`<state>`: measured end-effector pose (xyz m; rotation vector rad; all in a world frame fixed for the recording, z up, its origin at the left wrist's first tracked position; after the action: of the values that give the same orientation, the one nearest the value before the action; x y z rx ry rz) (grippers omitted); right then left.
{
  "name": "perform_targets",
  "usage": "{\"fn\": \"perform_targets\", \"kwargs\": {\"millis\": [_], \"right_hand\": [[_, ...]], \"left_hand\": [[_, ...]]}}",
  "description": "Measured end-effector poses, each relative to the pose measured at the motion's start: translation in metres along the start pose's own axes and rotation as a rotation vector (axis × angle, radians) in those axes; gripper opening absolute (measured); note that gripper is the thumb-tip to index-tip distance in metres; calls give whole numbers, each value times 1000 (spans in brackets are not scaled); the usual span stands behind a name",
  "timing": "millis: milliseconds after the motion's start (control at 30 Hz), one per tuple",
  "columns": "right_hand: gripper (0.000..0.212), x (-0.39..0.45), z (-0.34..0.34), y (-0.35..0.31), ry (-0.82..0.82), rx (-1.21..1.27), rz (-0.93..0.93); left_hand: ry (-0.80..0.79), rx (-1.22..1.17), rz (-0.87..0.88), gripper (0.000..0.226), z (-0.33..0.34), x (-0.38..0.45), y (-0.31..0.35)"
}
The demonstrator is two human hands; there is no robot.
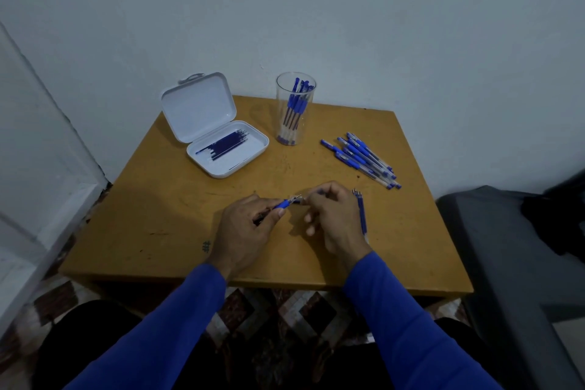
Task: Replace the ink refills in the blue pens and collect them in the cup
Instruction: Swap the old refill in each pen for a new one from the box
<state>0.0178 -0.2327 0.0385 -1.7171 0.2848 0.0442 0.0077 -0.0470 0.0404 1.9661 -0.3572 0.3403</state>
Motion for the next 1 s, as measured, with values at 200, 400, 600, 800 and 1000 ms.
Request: {"fn": "perform_targets", "kwargs": {"millis": [200, 400, 600, 800, 1000], "right_hand": [[14, -1, 0, -12, -106, -5, -84], [12, -5, 0, -13, -153, -78, -108], [10, -5, 4, -15, -169, -95, -134], [10, -8, 12, -18, -252, -203, -135], [32, -3, 8, -17, -215, -440, -143]], "left_hand": [[-14, -4, 11, 19, 2, 0, -1], [-16, 15, 5, 20, 2, 0, -2], [-18, 15, 15, 20, 3, 0, -3], [-23, 10, 25, 19, 2, 0, -4], [-26, 22, 34, 22, 3, 1, -3]]}}
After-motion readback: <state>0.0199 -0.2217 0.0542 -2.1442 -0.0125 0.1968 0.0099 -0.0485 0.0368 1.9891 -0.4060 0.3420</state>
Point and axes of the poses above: each hand's wrist, its own x-axis towards the middle knuckle, its own z-axis out of the palm, y = z × x, the point moved 7 cm from there along x, towards the middle knuckle, and after that the axes turned 9 degrees about -x, right-handed, at the moved point
